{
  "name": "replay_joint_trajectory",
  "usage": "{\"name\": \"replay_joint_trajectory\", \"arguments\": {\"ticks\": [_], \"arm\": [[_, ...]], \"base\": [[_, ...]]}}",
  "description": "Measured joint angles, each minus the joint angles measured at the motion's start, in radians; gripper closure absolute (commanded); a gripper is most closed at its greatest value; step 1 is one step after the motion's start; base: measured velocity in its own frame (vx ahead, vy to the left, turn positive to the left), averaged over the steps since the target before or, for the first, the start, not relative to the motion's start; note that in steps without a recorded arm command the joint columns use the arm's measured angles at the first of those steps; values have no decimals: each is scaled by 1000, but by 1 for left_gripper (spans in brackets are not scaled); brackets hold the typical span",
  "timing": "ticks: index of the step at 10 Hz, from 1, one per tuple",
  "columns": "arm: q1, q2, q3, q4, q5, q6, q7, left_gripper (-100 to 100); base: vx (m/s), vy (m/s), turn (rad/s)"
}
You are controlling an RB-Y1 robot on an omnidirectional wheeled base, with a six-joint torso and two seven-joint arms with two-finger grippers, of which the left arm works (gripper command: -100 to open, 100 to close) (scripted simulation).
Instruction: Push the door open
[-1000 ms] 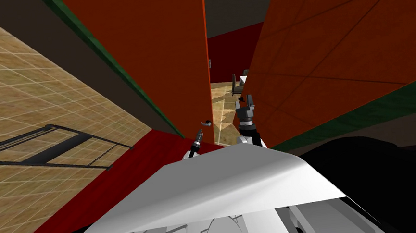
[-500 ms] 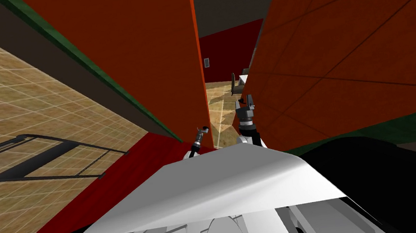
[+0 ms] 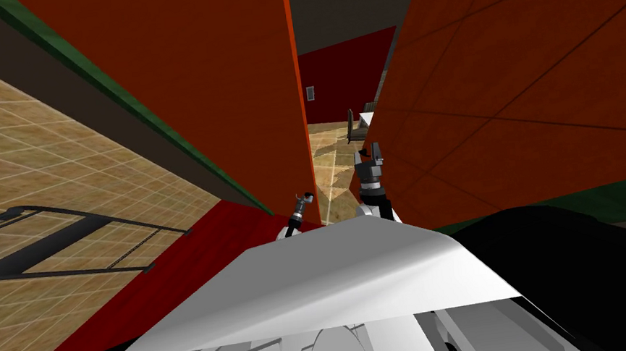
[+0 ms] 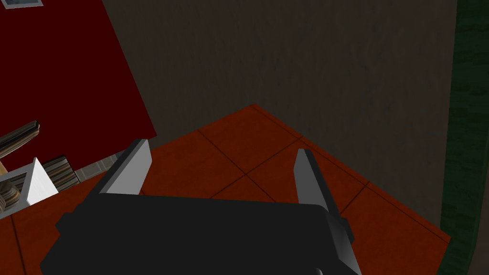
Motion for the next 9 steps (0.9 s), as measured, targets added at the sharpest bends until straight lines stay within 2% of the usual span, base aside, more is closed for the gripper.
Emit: {"name": "replay_joint_trajectory", "arguments": {"ticks": [2,4,5,7,8,9], "arm": [[0,0,0,0,0,1,0,100],[4,1,3,6,2,1,-4,100],[16,5,5,-7,3,10,-6,100],[6,13,20,17,12,-1,-11,100],[-28,2,38,81,22,-31,-24,100],[-20,8,38,62,22,-26,-25,100]], "base": [[0,0,0],[115,-78,26],[136,-117,27],[163,-130,42],[105,-80,12],[33,-24,-6]]}}
